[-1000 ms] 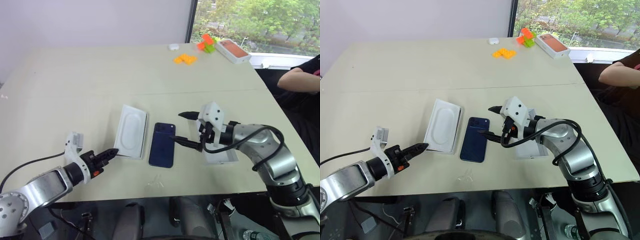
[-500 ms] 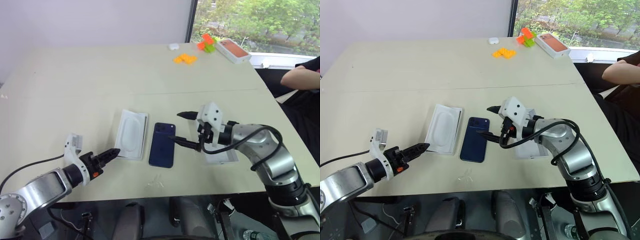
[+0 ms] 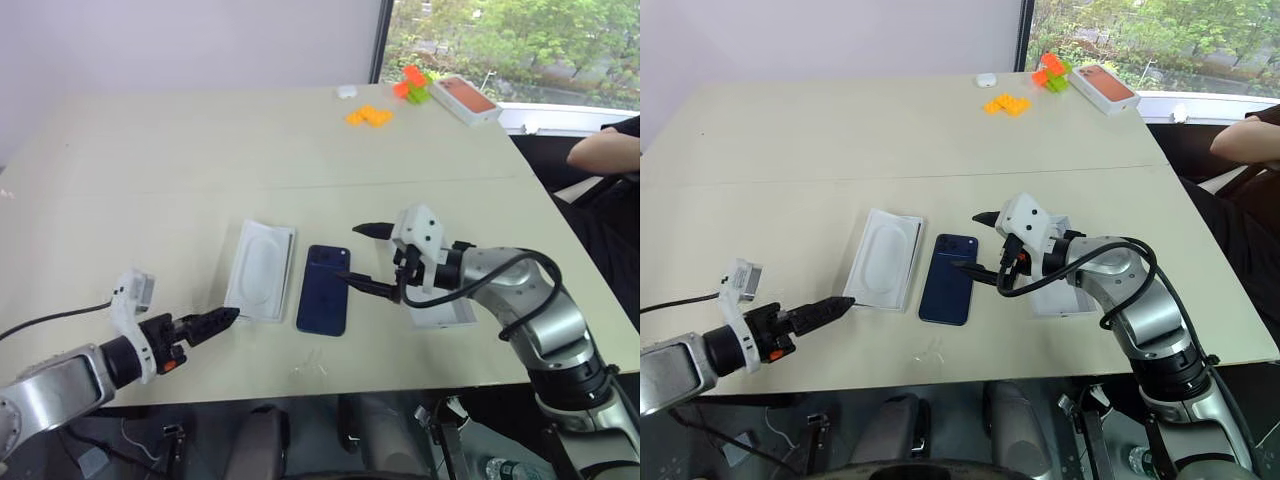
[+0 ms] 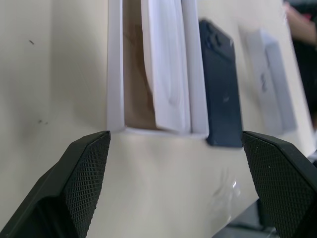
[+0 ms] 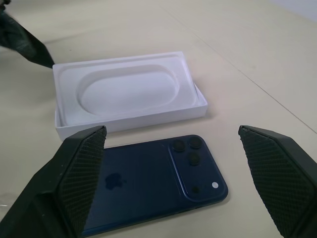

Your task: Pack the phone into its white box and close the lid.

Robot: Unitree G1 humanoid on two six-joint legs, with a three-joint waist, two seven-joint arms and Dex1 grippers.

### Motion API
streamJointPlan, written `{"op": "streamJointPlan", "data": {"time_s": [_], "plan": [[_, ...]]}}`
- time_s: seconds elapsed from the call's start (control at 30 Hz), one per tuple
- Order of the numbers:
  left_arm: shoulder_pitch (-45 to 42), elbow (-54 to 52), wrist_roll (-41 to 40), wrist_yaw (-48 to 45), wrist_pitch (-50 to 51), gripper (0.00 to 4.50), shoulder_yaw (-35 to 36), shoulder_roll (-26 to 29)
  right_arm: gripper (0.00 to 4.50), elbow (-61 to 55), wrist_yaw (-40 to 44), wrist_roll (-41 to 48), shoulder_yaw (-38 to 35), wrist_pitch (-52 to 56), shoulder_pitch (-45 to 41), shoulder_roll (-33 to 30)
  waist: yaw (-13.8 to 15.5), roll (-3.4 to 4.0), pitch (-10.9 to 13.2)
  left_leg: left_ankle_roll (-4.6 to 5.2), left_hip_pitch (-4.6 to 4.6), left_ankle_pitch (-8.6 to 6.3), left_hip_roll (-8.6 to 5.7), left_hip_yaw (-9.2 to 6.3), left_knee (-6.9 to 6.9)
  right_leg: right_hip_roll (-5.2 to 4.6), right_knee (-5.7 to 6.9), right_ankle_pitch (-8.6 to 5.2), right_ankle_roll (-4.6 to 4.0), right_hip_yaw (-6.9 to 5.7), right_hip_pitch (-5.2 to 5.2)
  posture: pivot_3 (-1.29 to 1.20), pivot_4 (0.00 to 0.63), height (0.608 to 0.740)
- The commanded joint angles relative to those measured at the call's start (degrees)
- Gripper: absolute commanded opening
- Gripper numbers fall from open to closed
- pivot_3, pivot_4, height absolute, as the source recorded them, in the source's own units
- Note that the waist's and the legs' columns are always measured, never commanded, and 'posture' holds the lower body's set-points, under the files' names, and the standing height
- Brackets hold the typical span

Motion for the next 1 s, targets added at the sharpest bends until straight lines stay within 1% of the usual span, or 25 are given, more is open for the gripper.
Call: {"op": "streamJointPlan", "data": {"time_s": [0.03,0.13,0.23,0.3,0.37,0.47,0.5,0.53,0.57,0.63,0.7,0.8,0.9,1.0], "plan": [[0.48,-0.92,7.67,-6.87,-1.6,4.42,5.04,0.06,4.5,-0.77,0.03,0.55,-0.45,-0.87,-1.25,0.7,0.0,-0.01,0.0,0.0,-0.12,0.0,-0.01,0.0,0.0,0.0,0.0,0.0,0.0,0.0,-0.12,0.0,0.15,0.74],[-0.78,0.57,12.6,-10.47,-4.62,4.42,8.11,-1.94,4.5,-0.7,-0.11,0.66,-0.34,-0.59,-1.54,1.12,0.03,-0.01,-0.01,-0.01,-0.52,0.01,-0.02,-0.02,0.04,0.04,0.04,0.02,-0.03,-0.04,-0.48,0.0,0.15,0.74],[-3.63,4.02,18.2,-10.1,-8.28,4.42,9.71,-4.8,4.5,-0.7,-0.42,0.56,0.07,-0.36,-1.9,1.86,0.08,-0.01,-0.02,0.0,-0.63,0.01,-0.03,-0.02,0.04,0.05,0.05,0.04,-0.05,-0.05,-0.56,0.0,0.15,0.74],[-5.43,5.1,23.2,-9.52,-11.01,4.42,9.9,-6.87,4.5,-0.53,-0.99,0.39,0.47,-0.1,-2.37,2.66,0.02,0.0,-0.02,0.0,-0.64,0.01,-0.02,-0.02,0.04,0.05,0.03,0.08,-0.11,-0.07,-0.55,0.0,0.15,0.74],[-6.58,5.52,26.44,-9.51,-12.29,4.42,9.99,-8.43,4.5,-0.36,-1.52,0.14,0.75,0.08,-2.73,3.28,0.04,-0.03,-0.03,0.0,-0.67,0.01,-0.04,-0.02,0.06,0.04,0.03,0.12,-0.16,-0.05,-0.55,0.0,0.15,0.74],[-6.37,3.85,33.01,-13.56,-15.5,3.59,8.79,-10.19,3.63,-0.17,-2.31,0.02,2.28,1.21,-3.59,4.62,-0.01,-0.04,-0.04,0.0,-0.67,0.01,-0.05,-0.02,0.11,-0.01,0.04,0.14,-0.17,-0.04,-0.54,0.0,0.15,0.74],[-6.11,3.38,34.49,-14.59,-15.6,3.07,8.21,-10.35,3.06,-0.14,-2.58,0.04,2.69,1.72,-3.87,5.09,0.01,-0.04,-0.04,0.0,-0.66,0.01,-0.05,-0.02,0.11,-0.02,0.04,0.16,-0.2,-0.03,-0.54,0.0,0.15,0.74],[-5.93,3.09,36.48,-15.6,-15.93,2.65,7.11,-10.62,2.64,-0.25,-3.45,0.12,3.8,2.77,-4.69,6.55,0.02,-0.04,-0.04,0.0,-0.67,0.01,-0.05,-0.02,0.11,-0.02,0.04,0.17,-0.21,-0.03,-0.54,0.0,0.15,0.74],[-5.83,3.12,37.83,-16.59,-15.78,2.07,6.1,-10.74,2.04,-0.73,-3.88,0.38,5.32,3.69,-5.54,8.02,0.02,-0.04,-0.04,0.0,-0.67,0.01,-0.05,-0.03,0.11,-0.02,0.04,0.18,-0.22,-0.04,-0.54,0.0,0.15,0.74],[-6.14,4.04,41.44,-17.65,-16.01,1.1,4.36,-10.81,1.0,-0.55,-5.58,-0.76,8.98,5.83,-7.8,11.27,-0.21,-0.03,-0.04,0.0,-0.64,0.01,-0.04,-0.03,0.11,0.0,0.11,0.18,-0.23,-0.02,-0.56,0.0,0.15,0.74],[-6.92,5.2,43.34,-18.75,-16.31,1.08,3.75,-11.37,0.08,1.97,-9.14,-3.91,11.92,8.49,-10.38,14.08,-0.27,-0.04,-0.04,0.0,-0.61,0.01,0.03,-0.05,0.12,0.09,0.16,0.19,-0.24,-0.04,-0.55,0.0,0.15,0.74],[-7.52,6.06,47.98,-20.86,-17.68,1.08,2.78,-11.55,0.08,5.95,-12.05,-8.13,16.12,8.67,-13.23,17.29,-0.17,-0.05,-0.05,-0.01,-0.61,0.03,0.06,-0.06,0.16,0.11,0.21,0.25,-0.34,-0.11,-0.56,0.0,0.15,0.74],[-7.14,6.08,52.38,-24.48,-20.12,1.08,1.89,-11.33,0.08,12.37,-14.4,-12.45,21.42,10.97,-17.05,21.24,-0.16,-0.06,-0.06,-0.03,-0.62,0.04,0.07,-0.07,0.19,0.1,0.22,0.28,-0.39,-0.13,-0.56,0.0,0.15,0.74],[-6.06,5.55,54.8,-27.53,-21.4,1.08,2.0,-11.72,0.08,16.05,-14.9,-14.09,22.79,10.75,-18.22,23.74,-0.16,-0.06,-0.06,-0.04,-0.64,0.04,0.09,-0.07,0.19,0.06,0.21,0.3,-0.4,-0.11,-0.59,0.0,0.15,0.74]]}}
